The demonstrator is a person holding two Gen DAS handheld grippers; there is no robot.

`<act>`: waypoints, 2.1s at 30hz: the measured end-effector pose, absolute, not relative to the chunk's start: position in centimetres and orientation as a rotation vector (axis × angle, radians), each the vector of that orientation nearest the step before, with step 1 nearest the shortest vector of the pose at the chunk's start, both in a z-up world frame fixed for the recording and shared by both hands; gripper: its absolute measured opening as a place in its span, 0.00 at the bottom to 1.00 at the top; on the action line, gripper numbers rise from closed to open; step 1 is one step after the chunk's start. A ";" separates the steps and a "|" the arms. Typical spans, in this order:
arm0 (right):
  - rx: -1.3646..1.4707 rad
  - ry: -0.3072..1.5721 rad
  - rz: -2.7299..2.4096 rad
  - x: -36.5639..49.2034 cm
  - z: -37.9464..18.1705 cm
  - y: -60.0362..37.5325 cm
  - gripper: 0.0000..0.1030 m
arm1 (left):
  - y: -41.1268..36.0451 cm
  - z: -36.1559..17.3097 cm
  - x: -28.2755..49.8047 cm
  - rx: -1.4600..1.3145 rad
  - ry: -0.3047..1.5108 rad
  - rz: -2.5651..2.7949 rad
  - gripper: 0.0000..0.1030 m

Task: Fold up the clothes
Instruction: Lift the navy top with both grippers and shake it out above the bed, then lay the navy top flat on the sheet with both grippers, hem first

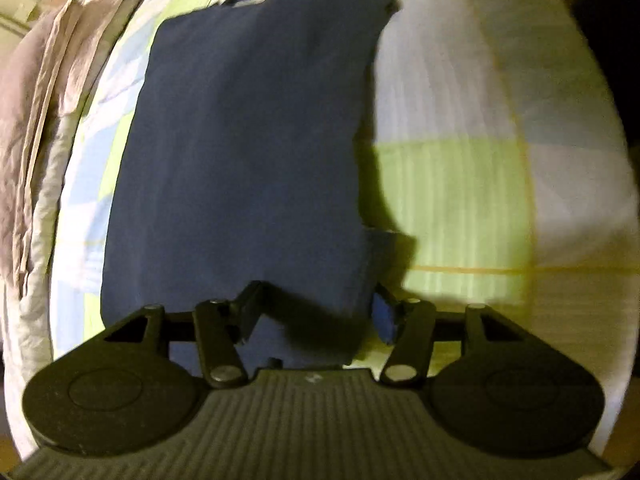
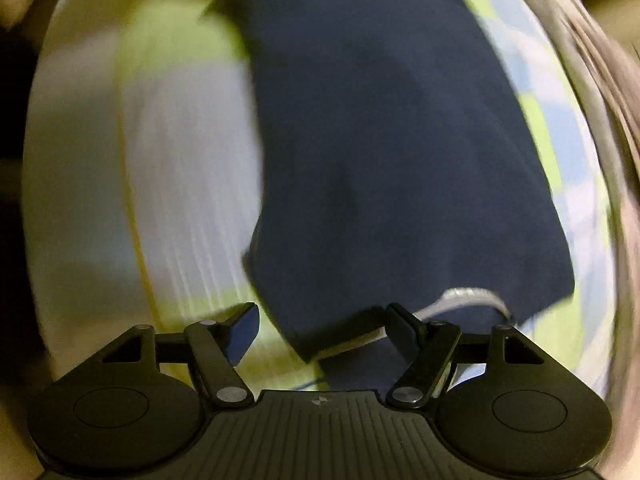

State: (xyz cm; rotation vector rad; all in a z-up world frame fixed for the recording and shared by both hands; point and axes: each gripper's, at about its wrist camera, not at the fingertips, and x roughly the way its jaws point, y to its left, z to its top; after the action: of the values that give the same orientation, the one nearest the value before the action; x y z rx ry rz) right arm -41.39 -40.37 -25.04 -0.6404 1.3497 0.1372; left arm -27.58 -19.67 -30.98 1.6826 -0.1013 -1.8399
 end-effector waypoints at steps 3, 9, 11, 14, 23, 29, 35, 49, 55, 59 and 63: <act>-0.685 1.259 0.182 -42.6 -24.6 -40.3 0.70 | -20.8 -29.9 -27.8 1.687 0.000 -1.793 0.11; -0.472 1.232 0.104 -42.9 -19.7 -41.5 0.00 | -23.5 -23.1 -25.6 1.467 0.250 -1.792 0.08; -0.397 1.204 0.059 -43.3 -16.5 -42.3 0.00 | -24.4 -20.3 -24.8 1.393 0.295 -1.793 0.08; -0.350 1.118 -0.038 -42.7 -10.8 -45.5 0.00 | -26.9 -16.1 -23.7 1.307 0.265 -1.747 0.06; -0.450 0.858 -0.298 -35.2 1.7 -57.2 0.00 | -42.4 -8.4 -18.7 1.053 0.202 -1.634 0.02; -0.547 0.832 -0.413 -28.1 0.5 -65.9 0.00 | -54.8 -10.5 -14.6 0.995 0.156 -1.577 0.05; -0.569 0.905 -0.553 -22.8 -6.9 -72.1 0.00 | -60.2 -15.8 -10.2 0.918 0.316 -1.395 0.41; 0.291 1.178 -0.528 -41.0 -14.7 -59.7 0.56 | -33.6 -25.7 -13.2 1.016 1.017 -1.388 0.44; 0.704 1.195 -0.550 -50.5 -15.6 -53.5 0.56 | -25.7 -27.1 -15.7 0.868 1.275 -1.304 0.46; 0.839 1.155 -0.554 -54.0 -16.2 -51.8 0.56 | -24.1 -28.3 -15.7 0.752 1.322 -1.245 0.46; 0.883 1.090 -0.546 -55.4 -16.8 -51.4 0.56 | -23.1 -28.9 -15.2 0.664 1.332 -1.221 0.46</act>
State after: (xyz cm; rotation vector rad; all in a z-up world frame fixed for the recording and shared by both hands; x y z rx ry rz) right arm -55.45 -51.44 -16.80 0.8832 1.0897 -0.5459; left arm -15.15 -23.14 -28.90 0.6641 1.3318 -1.2208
